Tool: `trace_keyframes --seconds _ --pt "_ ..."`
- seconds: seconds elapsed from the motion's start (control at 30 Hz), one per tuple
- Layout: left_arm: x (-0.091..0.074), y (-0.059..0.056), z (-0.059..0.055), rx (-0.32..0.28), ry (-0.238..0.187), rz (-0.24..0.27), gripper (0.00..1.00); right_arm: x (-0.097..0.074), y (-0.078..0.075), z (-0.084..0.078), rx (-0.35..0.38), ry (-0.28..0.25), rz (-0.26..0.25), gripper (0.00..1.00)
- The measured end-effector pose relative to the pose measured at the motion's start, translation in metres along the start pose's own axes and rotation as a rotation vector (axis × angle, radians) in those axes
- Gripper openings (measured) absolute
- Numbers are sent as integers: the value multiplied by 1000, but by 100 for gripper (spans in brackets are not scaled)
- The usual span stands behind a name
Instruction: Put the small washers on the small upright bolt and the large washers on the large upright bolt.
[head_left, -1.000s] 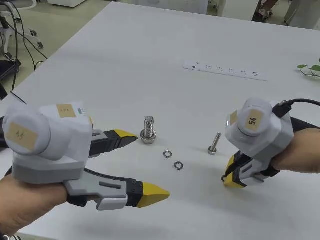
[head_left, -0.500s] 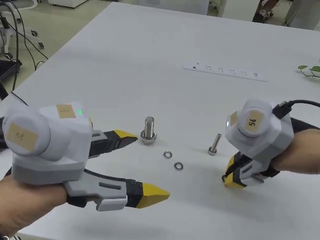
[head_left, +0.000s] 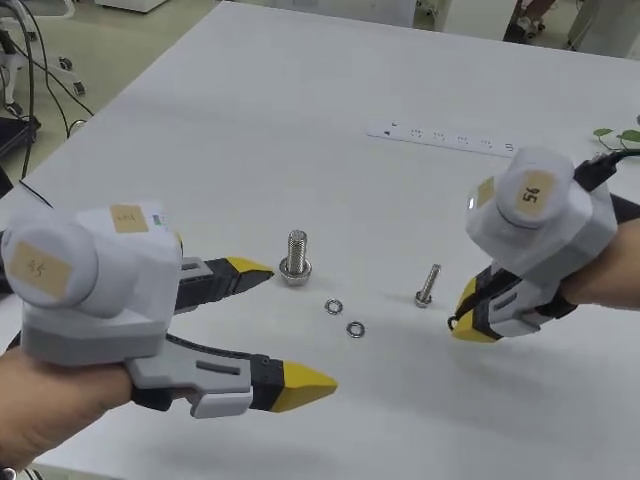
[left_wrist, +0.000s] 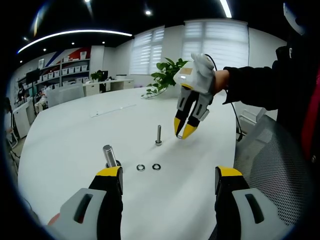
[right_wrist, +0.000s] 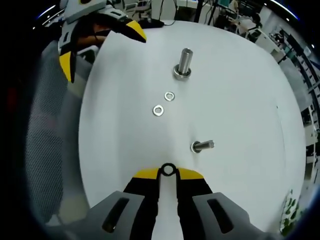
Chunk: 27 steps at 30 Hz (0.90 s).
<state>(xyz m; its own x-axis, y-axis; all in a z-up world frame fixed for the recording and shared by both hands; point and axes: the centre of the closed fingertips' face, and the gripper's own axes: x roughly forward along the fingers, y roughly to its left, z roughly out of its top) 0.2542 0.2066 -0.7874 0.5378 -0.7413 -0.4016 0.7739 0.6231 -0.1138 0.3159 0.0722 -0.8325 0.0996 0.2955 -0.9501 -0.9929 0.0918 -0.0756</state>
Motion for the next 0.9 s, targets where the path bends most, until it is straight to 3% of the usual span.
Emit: trace_keyframes --seconds 0.17,0.37,0.57,0.9 --pt "0 0 1 0 -2 1 75 -18 -10 13 -18 -23 -37 13" --pt "0 0 2 0 -5 1 75 -25 -25 23 -37 -28 -71 13" --pt "0 1 2 -1 -6 3 75 -22 -37 30 -54 -25 -86 13" --pt "-2 3 1 -5 -6 7 74 -13 -43 35 -65 -16 -83 13"
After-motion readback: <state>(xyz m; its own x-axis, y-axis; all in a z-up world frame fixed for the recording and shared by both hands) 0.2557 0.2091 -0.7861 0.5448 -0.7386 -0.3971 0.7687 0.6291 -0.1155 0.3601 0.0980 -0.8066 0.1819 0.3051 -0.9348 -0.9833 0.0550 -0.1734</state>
